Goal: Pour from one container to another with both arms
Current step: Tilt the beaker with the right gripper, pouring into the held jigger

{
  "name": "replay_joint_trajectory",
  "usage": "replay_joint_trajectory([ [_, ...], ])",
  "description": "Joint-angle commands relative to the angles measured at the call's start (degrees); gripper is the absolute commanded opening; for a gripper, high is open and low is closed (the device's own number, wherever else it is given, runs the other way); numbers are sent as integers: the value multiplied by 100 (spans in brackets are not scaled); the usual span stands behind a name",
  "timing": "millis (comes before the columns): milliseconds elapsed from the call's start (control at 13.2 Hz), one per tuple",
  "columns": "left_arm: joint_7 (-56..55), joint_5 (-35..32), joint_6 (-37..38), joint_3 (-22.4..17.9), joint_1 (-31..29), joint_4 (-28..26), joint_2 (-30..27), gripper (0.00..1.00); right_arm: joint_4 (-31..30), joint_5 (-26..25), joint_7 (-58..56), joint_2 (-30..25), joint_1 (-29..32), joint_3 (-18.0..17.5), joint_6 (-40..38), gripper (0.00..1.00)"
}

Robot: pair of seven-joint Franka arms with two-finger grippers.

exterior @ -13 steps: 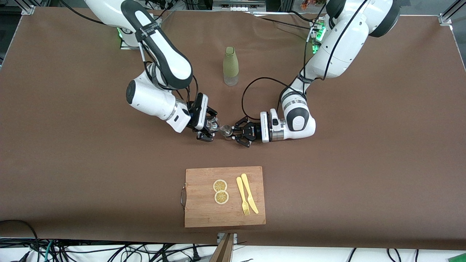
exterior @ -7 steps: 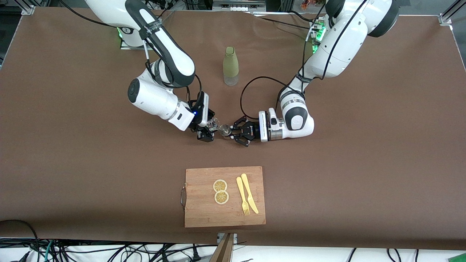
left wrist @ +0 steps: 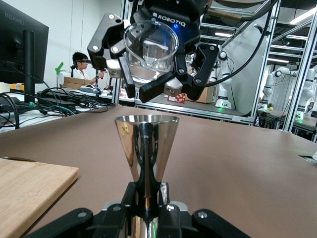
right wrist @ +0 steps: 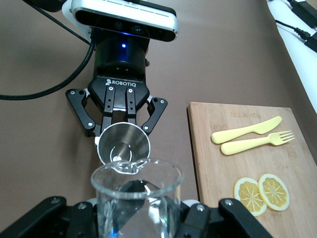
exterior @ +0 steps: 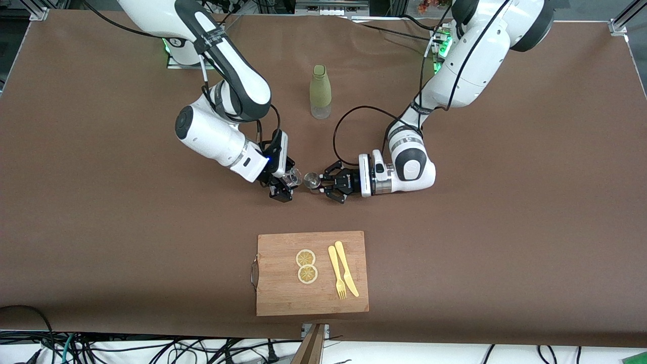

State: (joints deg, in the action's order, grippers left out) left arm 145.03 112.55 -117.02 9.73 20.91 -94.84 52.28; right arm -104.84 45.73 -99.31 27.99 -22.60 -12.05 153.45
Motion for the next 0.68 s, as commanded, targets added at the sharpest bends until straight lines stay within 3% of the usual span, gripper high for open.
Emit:
replay_joint_trajectory([
  [0,236,241,-277,46,80,97,1,0,-116,-239,96,-109,-183,45,255,12],
  [607,192,241,-286,46,89,142,37,0,-125,-697,96,48,-245,53,616,12],
])
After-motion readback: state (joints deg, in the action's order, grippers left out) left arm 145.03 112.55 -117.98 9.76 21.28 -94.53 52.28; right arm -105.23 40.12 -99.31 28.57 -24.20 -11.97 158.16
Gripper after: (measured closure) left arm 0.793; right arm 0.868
